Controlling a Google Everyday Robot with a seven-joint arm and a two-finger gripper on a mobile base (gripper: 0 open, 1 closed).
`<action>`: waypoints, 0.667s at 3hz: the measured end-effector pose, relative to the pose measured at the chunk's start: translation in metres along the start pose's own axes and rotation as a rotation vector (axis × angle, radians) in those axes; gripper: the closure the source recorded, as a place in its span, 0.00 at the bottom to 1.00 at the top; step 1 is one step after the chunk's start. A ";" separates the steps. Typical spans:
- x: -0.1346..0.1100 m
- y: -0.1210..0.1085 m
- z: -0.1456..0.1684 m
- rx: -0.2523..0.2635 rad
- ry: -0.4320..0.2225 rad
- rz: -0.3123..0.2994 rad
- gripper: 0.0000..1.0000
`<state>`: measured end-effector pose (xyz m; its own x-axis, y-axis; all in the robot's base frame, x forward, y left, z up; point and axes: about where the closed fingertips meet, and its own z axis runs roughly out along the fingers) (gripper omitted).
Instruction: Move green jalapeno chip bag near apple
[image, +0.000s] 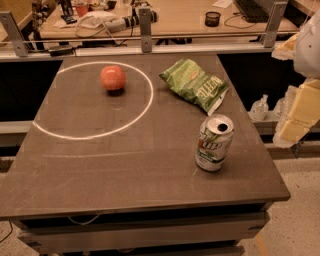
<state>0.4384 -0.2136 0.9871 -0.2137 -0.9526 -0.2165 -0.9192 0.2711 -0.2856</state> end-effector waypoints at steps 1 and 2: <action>0.000 0.000 0.000 0.000 0.000 0.000 0.00; -0.001 -0.016 -0.001 0.064 -0.031 0.054 0.00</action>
Offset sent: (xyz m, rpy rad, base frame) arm 0.0432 -0.0129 0.0123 0.0962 -0.1659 -0.1631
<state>0.4529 -0.2169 0.9926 -0.2512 -0.9319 -0.2617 -0.8832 0.3313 -0.3319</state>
